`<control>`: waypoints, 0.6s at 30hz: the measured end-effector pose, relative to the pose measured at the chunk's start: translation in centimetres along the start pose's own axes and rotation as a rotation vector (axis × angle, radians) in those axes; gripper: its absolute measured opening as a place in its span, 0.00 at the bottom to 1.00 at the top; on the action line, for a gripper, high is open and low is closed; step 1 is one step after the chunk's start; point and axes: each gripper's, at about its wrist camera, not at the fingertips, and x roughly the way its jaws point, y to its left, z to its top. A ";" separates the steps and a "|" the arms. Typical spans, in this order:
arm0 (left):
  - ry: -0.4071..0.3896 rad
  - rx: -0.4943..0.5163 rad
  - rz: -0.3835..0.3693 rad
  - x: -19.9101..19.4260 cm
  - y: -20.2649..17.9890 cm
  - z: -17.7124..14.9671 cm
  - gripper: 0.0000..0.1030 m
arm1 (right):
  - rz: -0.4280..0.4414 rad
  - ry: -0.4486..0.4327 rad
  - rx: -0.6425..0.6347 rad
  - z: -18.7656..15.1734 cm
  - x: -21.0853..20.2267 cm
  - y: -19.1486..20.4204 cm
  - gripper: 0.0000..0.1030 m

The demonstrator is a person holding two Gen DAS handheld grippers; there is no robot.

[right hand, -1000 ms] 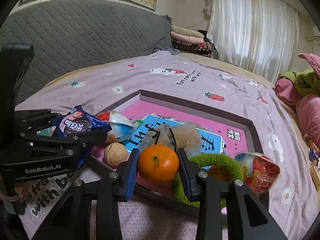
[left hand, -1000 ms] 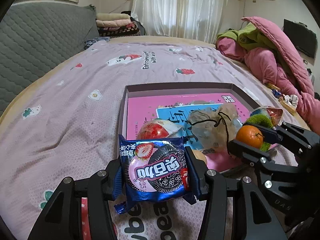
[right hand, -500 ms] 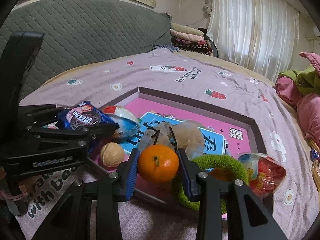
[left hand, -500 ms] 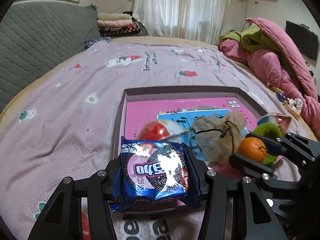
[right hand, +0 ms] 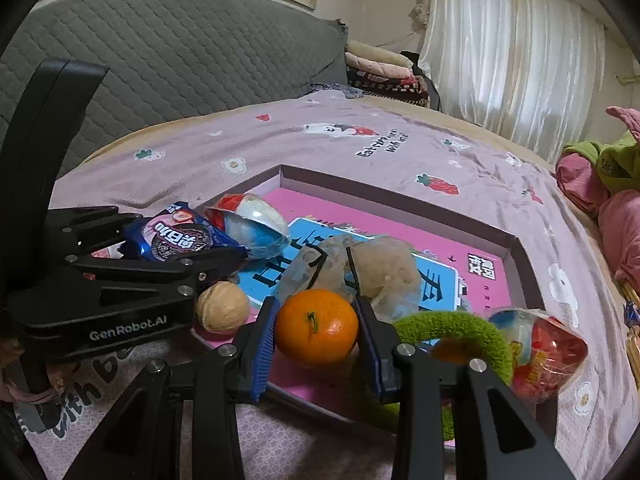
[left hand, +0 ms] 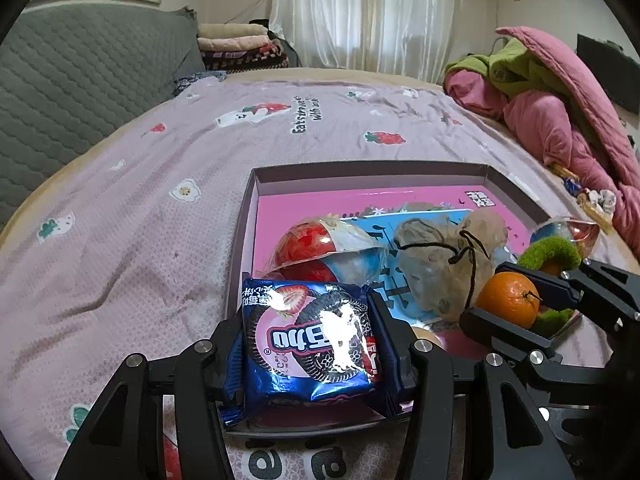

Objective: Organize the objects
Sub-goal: 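Lower the cookie packet and orange into the tray with both grippers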

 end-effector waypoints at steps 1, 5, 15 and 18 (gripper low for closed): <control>-0.001 0.002 0.002 0.0 0.0 0.0 0.53 | 0.005 0.000 0.000 0.0 0.0 0.0 0.37; 0.001 0.004 0.009 -0.1 -0.1 -0.1 0.53 | 0.009 0.010 -0.007 0.0 0.2 0.1 0.37; 0.008 0.009 0.020 0.0 -0.1 -0.1 0.53 | 0.023 0.030 0.029 0.4 1.0 -0.7 0.37; 0.008 0.014 0.025 -0.1 -0.2 -0.1 0.53 | 0.025 0.032 0.041 0.3 1.1 -0.9 0.37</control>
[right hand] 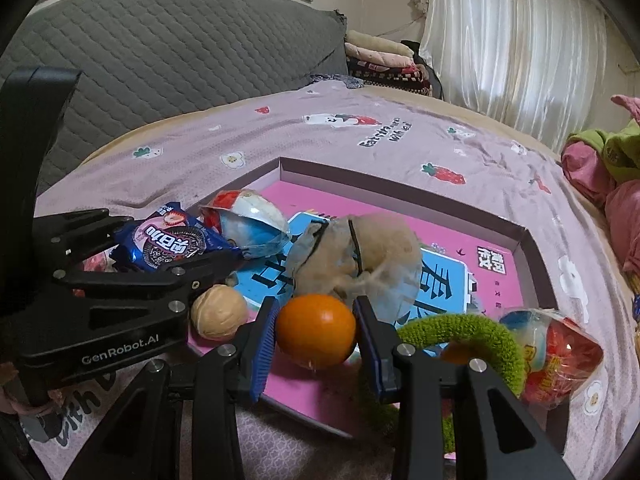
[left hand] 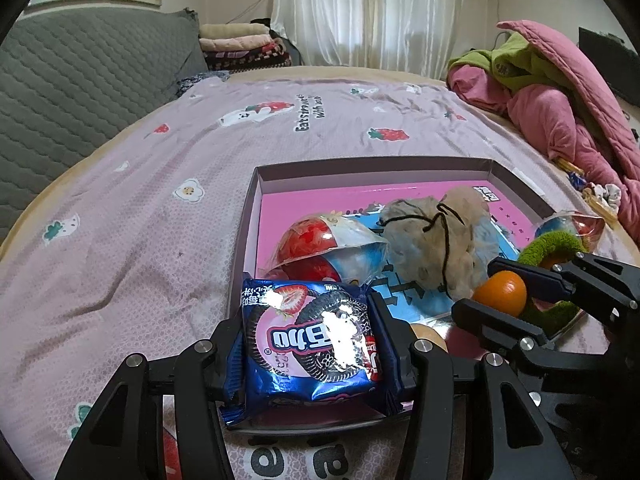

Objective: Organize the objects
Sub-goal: 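Lower the cookie packet and orange into the tray with both grippers, then open both grippers to release the packet and orange into the tray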

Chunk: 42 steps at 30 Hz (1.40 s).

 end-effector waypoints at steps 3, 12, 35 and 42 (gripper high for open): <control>0.000 -0.001 0.000 -0.1 0.0 0.0 0.53 | -0.002 -0.001 0.005 0.0 0.0 -0.1 0.37; 0.004 -0.003 -0.007 -0.1 0.2 -0.1 0.53 | 0.012 0.009 0.030 -0.2 -0.2 -0.6 0.37; 0.013 -0.010 -0.020 -0.7 0.4 0.2 0.55 | 0.002 0.000 0.034 -0.3 -0.7 -0.5 0.56; 0.001 -0.018 -0.031 -1.2 0.5 0.6 0.55 | -0.007 -0.011 0.035 -0.3 -1.1 -0.7 0.56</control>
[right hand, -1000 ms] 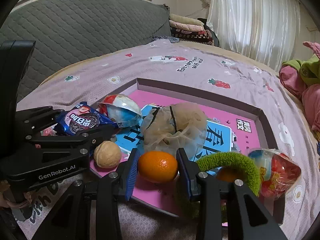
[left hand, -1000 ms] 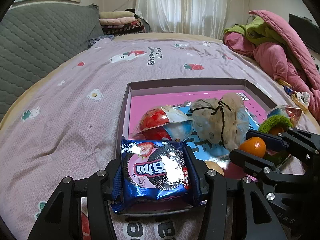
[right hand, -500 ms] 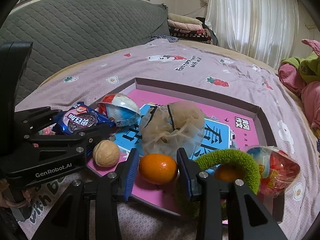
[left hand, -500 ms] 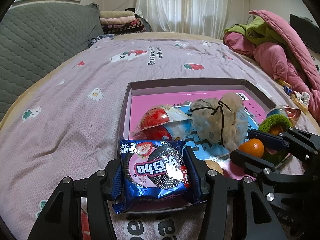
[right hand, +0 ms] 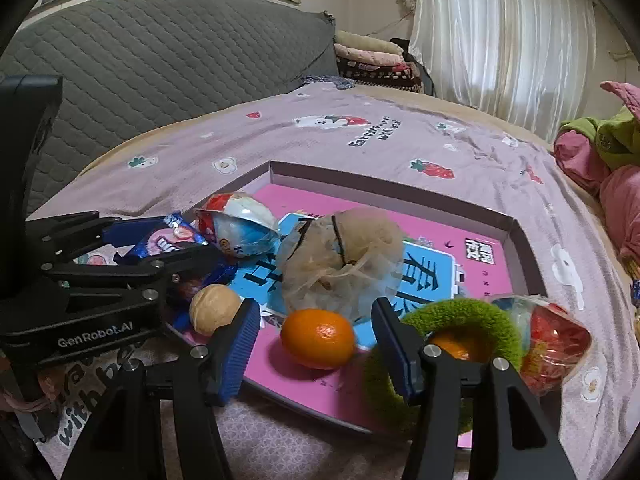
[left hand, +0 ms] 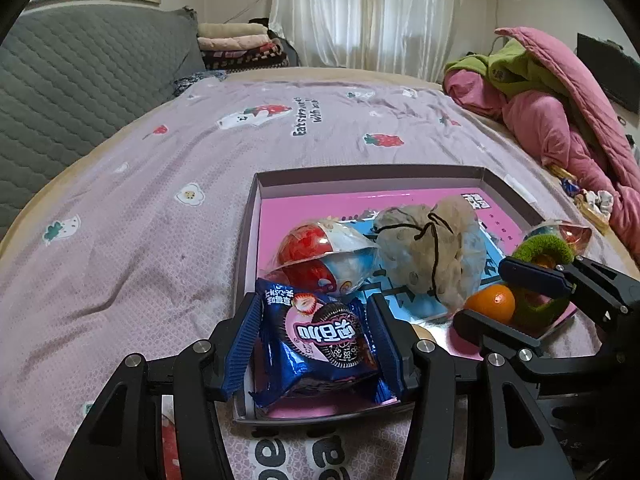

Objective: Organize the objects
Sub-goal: 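Open both grippers to release the packet and orange into the tray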

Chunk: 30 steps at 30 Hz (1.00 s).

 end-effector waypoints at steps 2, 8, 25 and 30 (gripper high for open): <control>-0.003 -0.004 0.002 -0.1 0.1 0.1 0.55 | -0.008 -0.003 -0.001 0.0 -0.1 -0.1 0.57; -0.010 -0.010 0.001 -0.3 0.3 0.1 0.55 | -0.017 -0.015 0.003 0.3 -0.4 -0.3 0.58; -0.022 0.005 0.000 -1.3 -0.5 0.4 0.56 | -0.066 -0.076 0.058 1.2 -1.8 -2.1 0.70; -0.036 -0.006 -0.004 -2.1 -0.6 0.8 0.61 | -0.073 -0.105 0.074 1.6 -2.6 -2.6 0.71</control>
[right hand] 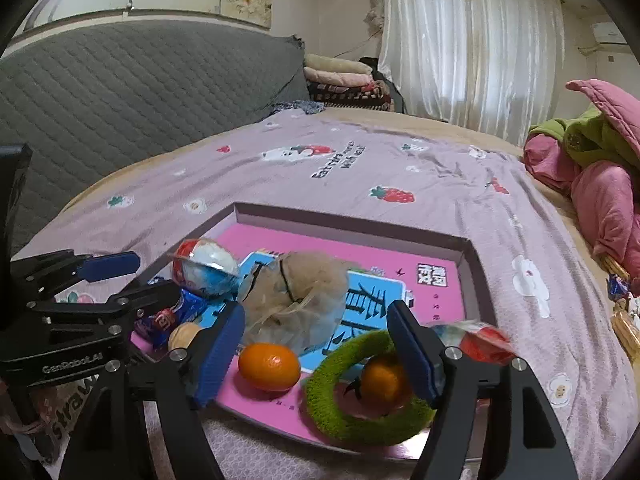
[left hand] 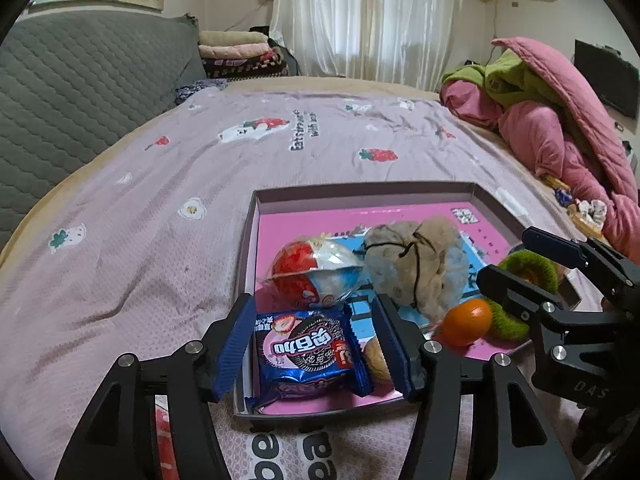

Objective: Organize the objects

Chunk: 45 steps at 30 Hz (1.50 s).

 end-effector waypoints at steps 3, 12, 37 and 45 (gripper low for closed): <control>-0.021 -0.007 -0.001 -1.0 -0.1 0.3 0.65 | -0.007 -0.025 0.005 0.5 -0.7 -0.2 0.76; -0.069 -0.028 0.012 -4.5 -0.7 0.8 0.73 | -0.030 -0.091 0.019 1.8 -3.8 -0.4 0.79; -0.114 -0.028 0.061 -13.0 -2.5 -1.1 0.76 | -0.095 -0.142 0.027 0.0 -12.8 1.9 0.85; -0.096 -0.044 0.078 -13.0 -2.4 -3.3 0.76 | -0.114 -0.103 0.027 -1.9 -12.9 2.4 0.85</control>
